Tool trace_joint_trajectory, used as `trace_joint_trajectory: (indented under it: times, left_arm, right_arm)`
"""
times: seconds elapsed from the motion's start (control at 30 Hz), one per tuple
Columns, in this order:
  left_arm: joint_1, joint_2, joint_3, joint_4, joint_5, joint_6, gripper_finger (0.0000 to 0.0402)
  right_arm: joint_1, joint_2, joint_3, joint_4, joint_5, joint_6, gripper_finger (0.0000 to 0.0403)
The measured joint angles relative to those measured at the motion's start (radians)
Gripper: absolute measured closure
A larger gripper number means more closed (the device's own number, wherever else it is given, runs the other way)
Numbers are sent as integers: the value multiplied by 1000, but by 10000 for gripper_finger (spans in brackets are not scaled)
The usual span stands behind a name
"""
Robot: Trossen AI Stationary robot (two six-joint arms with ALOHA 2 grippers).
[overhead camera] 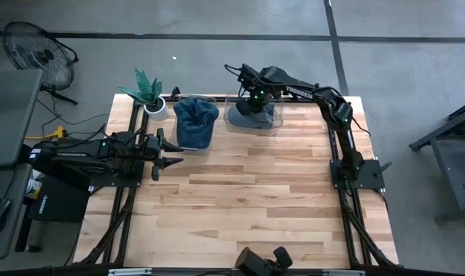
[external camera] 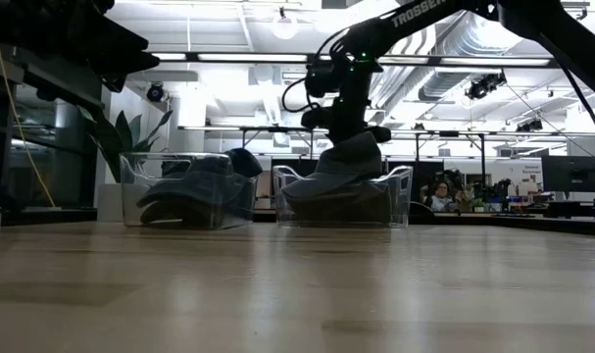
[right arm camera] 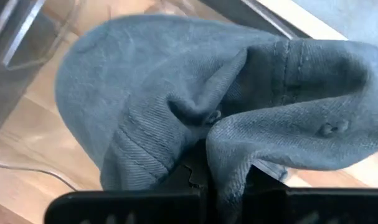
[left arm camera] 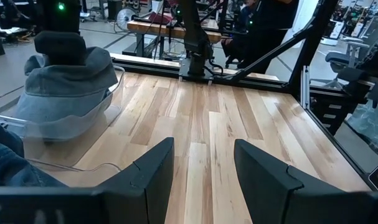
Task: Pick & Place hat
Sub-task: Put the gray cap into the right transparent bin
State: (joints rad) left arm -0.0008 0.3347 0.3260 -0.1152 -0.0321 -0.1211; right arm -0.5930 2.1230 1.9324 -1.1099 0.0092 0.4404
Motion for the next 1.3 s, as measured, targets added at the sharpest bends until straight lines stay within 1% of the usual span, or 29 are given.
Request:
trace_joint_trajectory:
  times: [0.3,0.5,0.63,0.77,0.93,1.1,1.2,1.3]
  left_arm:
    - [0,0,0,0,1,0,236]
    - [0,0,0,-2,1,0,236]
    - [0,0,0,-9,2,-8,236]
    - [0,0,0,-14,2,-12,236]
    - [0,0,0,-15,2,-15,236]
    - [0,0,0,-16,2,-15,236]
    - [0,0,0,-17,2,-15,236]
    - [0,0,0,-16,2,-15,236]
  right_arm:
    - [-1,1,0,-60,3,1,403]
    - [-2,5,0,-78,52,3,403]
    - [-2,4,0,-68,56,-20,394]
    - [-3,4,0,-67,70,-37,359]
    - [-5,0,0,-66,68,-49,290]
    - [-22,-15,5,-79,43,-61,225]
    - [-32,-36,5,-78,41,-71,198]
    - [-40,-62,6,-80,44,-76,183]
